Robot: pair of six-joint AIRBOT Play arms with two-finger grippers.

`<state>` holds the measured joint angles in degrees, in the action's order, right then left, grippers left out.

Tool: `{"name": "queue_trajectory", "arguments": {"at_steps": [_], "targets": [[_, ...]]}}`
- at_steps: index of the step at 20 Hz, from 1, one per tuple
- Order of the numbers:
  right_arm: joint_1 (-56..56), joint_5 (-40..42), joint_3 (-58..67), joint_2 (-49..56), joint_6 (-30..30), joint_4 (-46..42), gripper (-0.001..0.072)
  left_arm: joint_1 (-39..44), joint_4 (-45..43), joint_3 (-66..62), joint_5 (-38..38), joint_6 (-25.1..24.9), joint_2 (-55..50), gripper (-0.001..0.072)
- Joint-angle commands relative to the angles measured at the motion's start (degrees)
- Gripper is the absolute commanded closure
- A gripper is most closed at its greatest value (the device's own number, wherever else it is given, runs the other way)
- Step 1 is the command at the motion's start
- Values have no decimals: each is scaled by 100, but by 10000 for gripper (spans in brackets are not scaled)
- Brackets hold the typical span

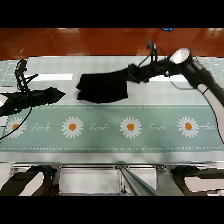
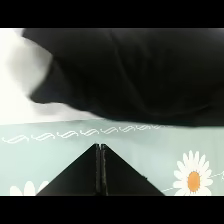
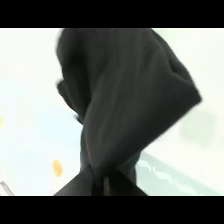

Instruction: Fold the shirts.

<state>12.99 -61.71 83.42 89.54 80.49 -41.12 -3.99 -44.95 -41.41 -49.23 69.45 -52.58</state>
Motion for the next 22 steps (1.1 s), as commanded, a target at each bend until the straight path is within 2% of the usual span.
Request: {"name": "queue_trajectory", "arguments": {"at_steps": [1, 4, 9, 16, 19, 22], "targets": [[-52, -903, 1373, -17, 656, -1261, 689, 4, -2, 0, 15, 2, 0, 690], [-365, -1410, 1952, -269, 859, -1655, 689, 9, 0, 0, 15, 2, 0, 690], [-1434, -1947, 2120, -990, 1034, -1648, 690, 9, 0, 0, 15, 4, 2, 691], [-3609, -2745, 2120, -2068, 1290, -1648, 691, 9, 155, -7, 24, 22, 7, 690], [-4621, -3265, 2120, -2229, 1285, -1652, 691, 9, 660, -7, 157, 15, 7, 690], [-5416, -3915, 2118, -2249, 1182, -1670, 691, 9, 769, -7, 326, -2, 4, 690]]}}
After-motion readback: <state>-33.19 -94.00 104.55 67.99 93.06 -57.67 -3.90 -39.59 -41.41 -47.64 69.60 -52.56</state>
